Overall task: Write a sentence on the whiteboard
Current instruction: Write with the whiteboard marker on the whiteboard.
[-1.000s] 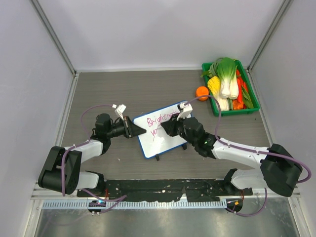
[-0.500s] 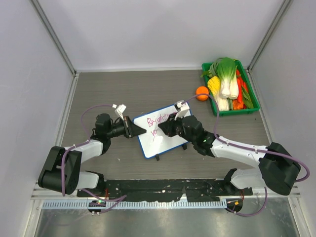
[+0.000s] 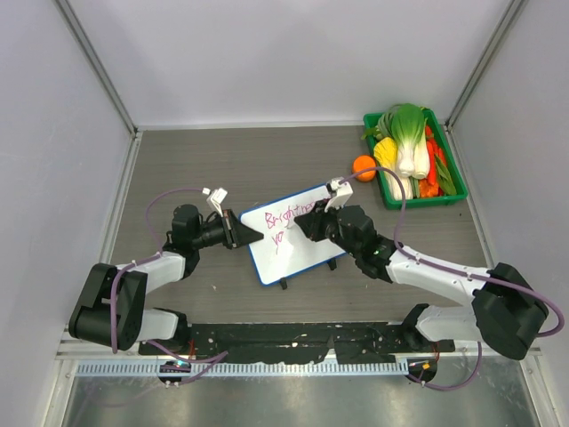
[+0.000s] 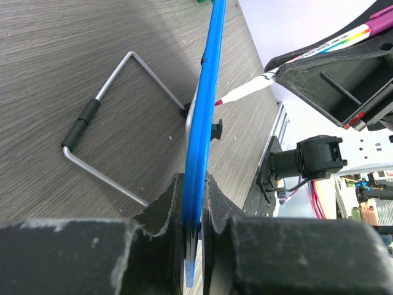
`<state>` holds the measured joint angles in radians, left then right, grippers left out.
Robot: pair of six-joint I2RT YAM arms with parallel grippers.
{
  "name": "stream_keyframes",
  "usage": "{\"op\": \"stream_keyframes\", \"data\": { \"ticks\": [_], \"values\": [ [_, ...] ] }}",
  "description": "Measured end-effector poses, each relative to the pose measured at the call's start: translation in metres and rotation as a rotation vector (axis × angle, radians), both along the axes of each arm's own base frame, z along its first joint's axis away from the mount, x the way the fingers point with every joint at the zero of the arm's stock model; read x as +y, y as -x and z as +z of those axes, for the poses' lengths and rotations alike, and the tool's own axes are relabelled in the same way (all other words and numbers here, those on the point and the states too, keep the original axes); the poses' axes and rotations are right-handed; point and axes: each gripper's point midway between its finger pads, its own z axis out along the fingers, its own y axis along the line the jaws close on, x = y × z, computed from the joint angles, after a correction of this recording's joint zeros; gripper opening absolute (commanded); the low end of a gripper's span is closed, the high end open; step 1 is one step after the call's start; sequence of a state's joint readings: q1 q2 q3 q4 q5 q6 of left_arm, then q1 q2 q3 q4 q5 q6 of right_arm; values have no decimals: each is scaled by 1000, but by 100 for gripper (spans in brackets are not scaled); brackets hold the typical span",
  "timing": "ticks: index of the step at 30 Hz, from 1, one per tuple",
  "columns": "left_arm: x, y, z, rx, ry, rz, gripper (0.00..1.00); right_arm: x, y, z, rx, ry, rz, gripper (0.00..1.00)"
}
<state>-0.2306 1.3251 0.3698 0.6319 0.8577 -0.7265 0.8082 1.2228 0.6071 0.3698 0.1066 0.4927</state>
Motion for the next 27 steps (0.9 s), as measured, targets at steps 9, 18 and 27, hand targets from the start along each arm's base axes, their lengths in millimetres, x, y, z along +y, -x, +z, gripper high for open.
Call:
{"op": "stream_keyframes", "data": {
  "ticks": [9, 18, 27],
  "values": [
    [0, 0, 0, 4, 1, 0, 0, 2, -1, -6, 11, -2, 4, 1],
    [0, 0, -1, 5, 0, 0, 0, 3, 2, -9, 10, -18, 15, 1],
    [0, 0, -1, 6, 0, 0, 0, 3, 2, -10, 9, -21, 17, 1]
  ]
}}
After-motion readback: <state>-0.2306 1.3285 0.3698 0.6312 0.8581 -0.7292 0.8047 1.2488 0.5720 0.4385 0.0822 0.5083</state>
